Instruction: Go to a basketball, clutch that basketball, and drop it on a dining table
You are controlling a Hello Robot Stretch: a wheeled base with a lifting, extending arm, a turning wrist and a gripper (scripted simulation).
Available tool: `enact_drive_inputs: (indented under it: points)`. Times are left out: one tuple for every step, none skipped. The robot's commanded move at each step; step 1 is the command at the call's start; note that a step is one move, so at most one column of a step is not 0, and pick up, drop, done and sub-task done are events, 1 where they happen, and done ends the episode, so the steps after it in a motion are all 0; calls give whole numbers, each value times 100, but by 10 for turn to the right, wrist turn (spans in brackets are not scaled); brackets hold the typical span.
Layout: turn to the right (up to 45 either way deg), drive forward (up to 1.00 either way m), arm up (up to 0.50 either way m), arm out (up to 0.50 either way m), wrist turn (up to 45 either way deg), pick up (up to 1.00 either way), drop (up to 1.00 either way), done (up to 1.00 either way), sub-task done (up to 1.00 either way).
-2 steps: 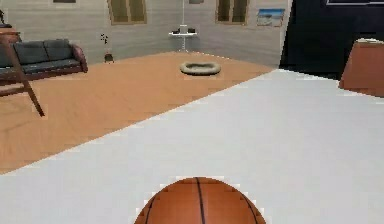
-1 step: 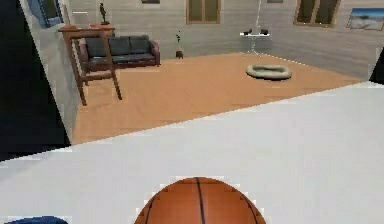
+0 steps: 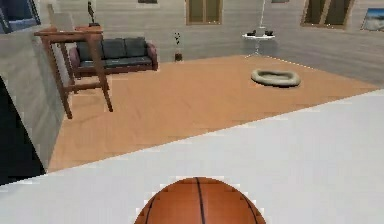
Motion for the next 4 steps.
enact_drive_inputs:
  points:
    - [60,0,0,0,0,0,0,0,0]
    - [0,100,0,0,0,0,0,0,0]
    - [30,0,0,0,0,0,0,0,0]
    - [0,100,0,0,0,0,0,0,0]
